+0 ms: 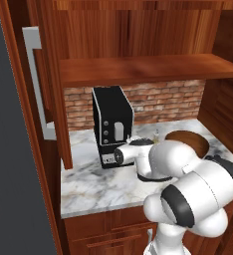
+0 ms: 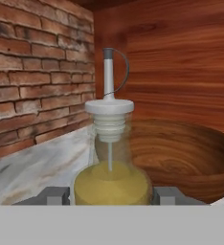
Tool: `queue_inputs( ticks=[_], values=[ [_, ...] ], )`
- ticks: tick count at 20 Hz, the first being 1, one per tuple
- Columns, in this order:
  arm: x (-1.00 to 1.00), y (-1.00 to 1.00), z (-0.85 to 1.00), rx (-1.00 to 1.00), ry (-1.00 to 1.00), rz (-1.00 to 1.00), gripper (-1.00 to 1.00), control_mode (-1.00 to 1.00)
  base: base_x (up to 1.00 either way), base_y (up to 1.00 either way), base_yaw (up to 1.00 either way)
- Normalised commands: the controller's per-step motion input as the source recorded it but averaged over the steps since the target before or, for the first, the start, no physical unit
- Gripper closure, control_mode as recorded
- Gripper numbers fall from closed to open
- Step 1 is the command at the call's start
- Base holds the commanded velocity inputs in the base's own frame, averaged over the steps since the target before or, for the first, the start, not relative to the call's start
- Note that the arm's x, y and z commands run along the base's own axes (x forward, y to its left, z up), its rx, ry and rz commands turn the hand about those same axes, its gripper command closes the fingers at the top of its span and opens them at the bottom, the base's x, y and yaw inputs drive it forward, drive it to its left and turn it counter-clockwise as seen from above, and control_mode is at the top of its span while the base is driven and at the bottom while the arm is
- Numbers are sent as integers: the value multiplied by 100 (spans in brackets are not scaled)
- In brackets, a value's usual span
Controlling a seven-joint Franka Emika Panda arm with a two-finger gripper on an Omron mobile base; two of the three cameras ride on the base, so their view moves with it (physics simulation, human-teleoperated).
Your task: Retrieve the bottle and the shaker from the cabinet and place them next to the mixing bowl on the counter. Then add garlic from the fridge to the mixing bowl.
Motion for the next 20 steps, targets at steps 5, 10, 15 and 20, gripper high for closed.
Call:
queue_inputs(
  ticks=[5, 10, 15, 20],
  values=[
    [0, 0, -24, 0, 0, 0, 100, -100, 0, 0, 0],
    [0, 0, -28, 0, 0, 0, 100, -100, 0, 0, 0],
    [0, 0, -4, 0, 0, 0, 100, -100, 0, 0, 0],
    [0, 0, -32, 0, -2, 0, 100, -100, 0, 0, 0]
  ],
)
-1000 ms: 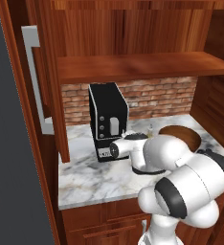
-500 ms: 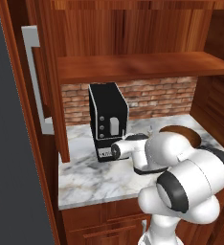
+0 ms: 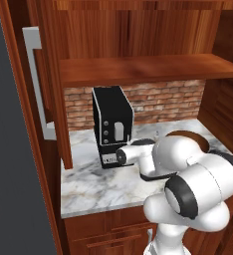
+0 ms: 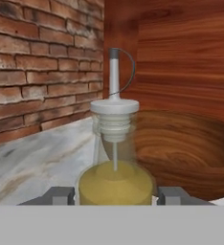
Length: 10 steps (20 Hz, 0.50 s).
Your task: Retrieve the bottle and the shaker from the cabinet and place them next to the mixing bowl on the counter. Then add garlic from the fridge to the mixing bowl.
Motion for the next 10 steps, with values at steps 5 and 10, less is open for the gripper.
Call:
queue_inputs(
  ticks=[5, 10],
  values=[
    [0, 0, -30, 0, -3, 0, 100, -100, 0, 0, 0],
    [0, 0, 0, 0, 0, 0, 100, -100, 0, 0, 0]
  ],
)
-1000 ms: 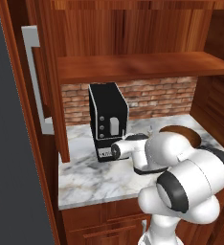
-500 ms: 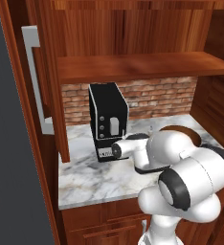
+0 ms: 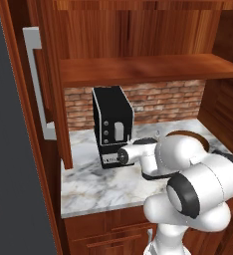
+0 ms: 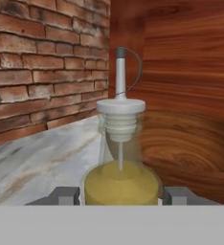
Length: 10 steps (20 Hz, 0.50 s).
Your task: Retrieve the bottle and the shaker from the cabinet and place them next to the mixing bowl on the counter. Then add garlic from the fridge to the mixing bowl.
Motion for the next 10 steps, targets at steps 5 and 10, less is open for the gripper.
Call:
queue_inputs(
  ticks=[5, 10],
  values=[
    [-1, 0, 0, 0, -16, 0, 100, -100, 0, 0, 0],
    [-7, 0, -1, 0, -20, 0, 100, -100, 0, 0, 0]
  ],
)
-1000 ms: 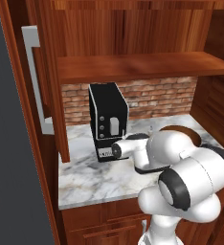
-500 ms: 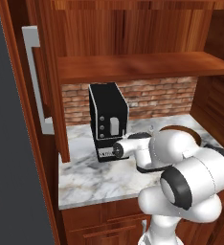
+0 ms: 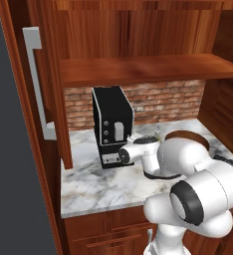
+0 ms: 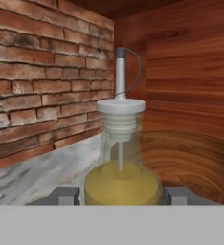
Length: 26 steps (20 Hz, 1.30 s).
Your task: Retrieve the bottle and the shaker from the cabinet and place them next to the mixing bowl on the counter. Then add garlic from the fridge to the mixing bowl.
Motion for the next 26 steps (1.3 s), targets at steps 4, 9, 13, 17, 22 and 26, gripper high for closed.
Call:
queue_inputs(
  ticks=[4, 9, 13, 17, 22, 26],
  values=[
    [0, 0, -1, 0, -1, 0, 100, -100, 0, 0, 0],
    [0, 0, -14, 0, 0, 0, 100, -100, 0, 0, 0],
    [1, 0, -18, 0, -2, 0, 100, -100, 0, 0, 0],
    [0, 0, -8, 0, 0, 0, 100, -100, 0, 0, 0],
    [0, 0, 0, 0, 0, 0, 100, -100, 0, 0, 0],
    [0, 0, 0, 0, 0, 0, 100, -100, 0, 0, 0]
  ],
)
